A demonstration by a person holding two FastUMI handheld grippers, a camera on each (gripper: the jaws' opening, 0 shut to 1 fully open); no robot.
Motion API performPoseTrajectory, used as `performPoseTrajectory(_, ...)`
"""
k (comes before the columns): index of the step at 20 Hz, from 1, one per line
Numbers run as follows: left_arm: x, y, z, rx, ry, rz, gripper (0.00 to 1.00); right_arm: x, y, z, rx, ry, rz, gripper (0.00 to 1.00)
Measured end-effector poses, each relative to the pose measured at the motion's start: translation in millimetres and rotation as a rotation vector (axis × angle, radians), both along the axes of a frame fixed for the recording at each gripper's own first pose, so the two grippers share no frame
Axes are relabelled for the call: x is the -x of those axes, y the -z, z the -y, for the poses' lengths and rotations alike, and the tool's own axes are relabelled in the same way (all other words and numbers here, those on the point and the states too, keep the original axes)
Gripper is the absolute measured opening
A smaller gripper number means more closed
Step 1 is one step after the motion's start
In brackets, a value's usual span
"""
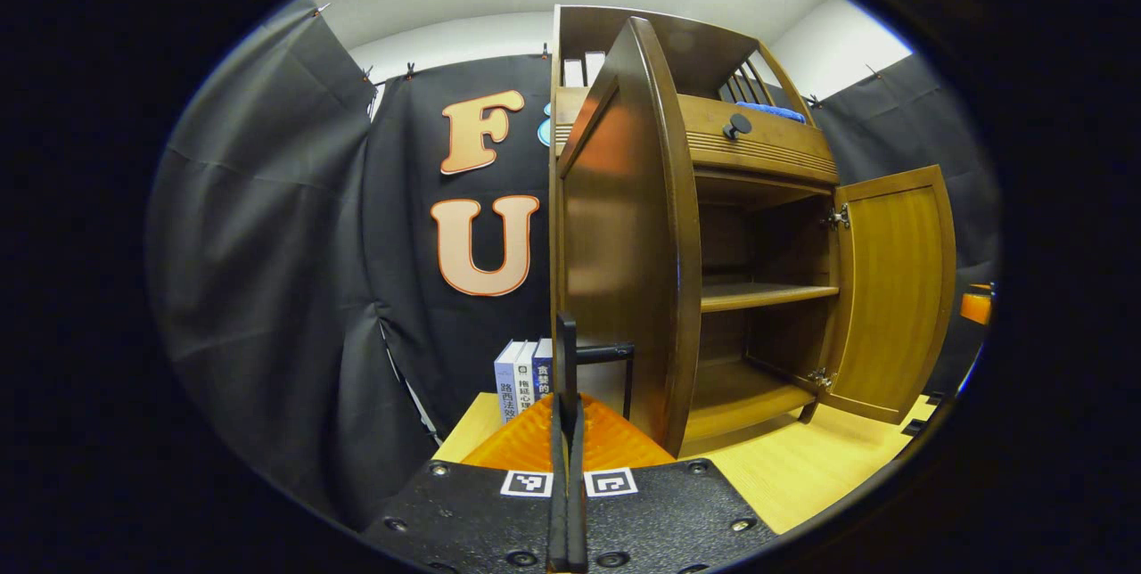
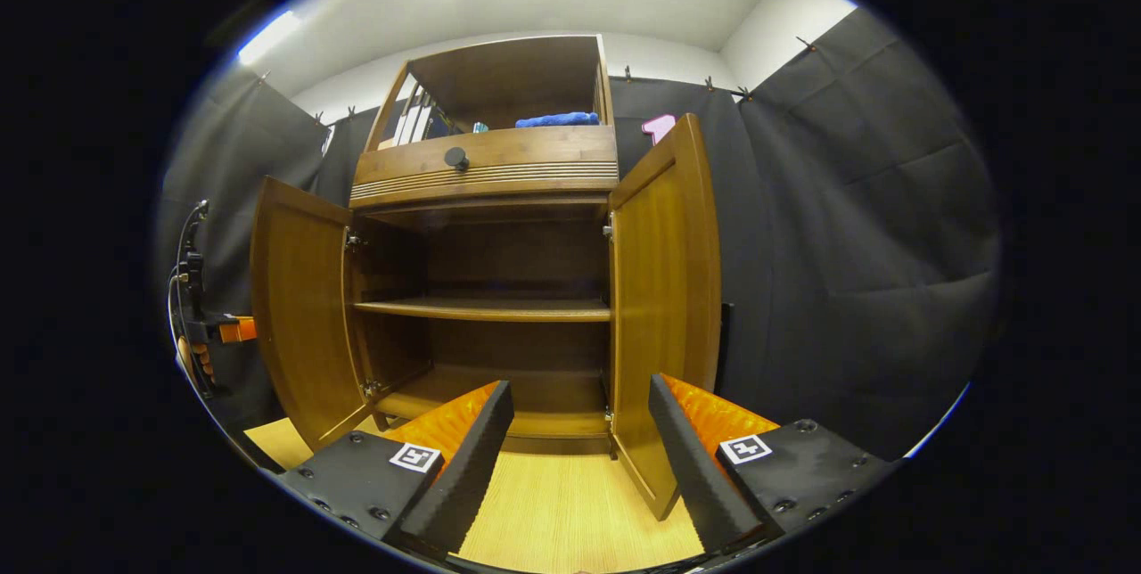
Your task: Open the right door of the double-door shoe cabinet with the right hand, and open the left door with the left hand.
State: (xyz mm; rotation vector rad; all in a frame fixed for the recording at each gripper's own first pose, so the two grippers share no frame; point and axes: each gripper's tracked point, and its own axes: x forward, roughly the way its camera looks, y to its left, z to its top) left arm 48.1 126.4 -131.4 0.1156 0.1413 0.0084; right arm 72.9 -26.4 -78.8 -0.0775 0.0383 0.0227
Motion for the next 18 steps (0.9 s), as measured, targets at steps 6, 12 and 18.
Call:
performPoseTrajectory(6, 0.9, 2.5, -14.3, -0.002, 0.008, -0.012, 0.0, -0.2, 1.2, -2.1, 0.005, -0.003, -0.003, 0.91)
performPoseTrajectory(12, -3.6, 11.1, -30.1, 0.023, 0.012, -0.025, 0.0, 3.8, 5.6, -3.8, 0.013, -0.013, -0.031, 0.9)
performPoseTrajectory(18, -5.3, 9.6, -48.4, 0.048, 0.03, -0.023, 0.0, 1.9, 5.1, -6.6, 0.024, -0.019, -0.027, 0.97)
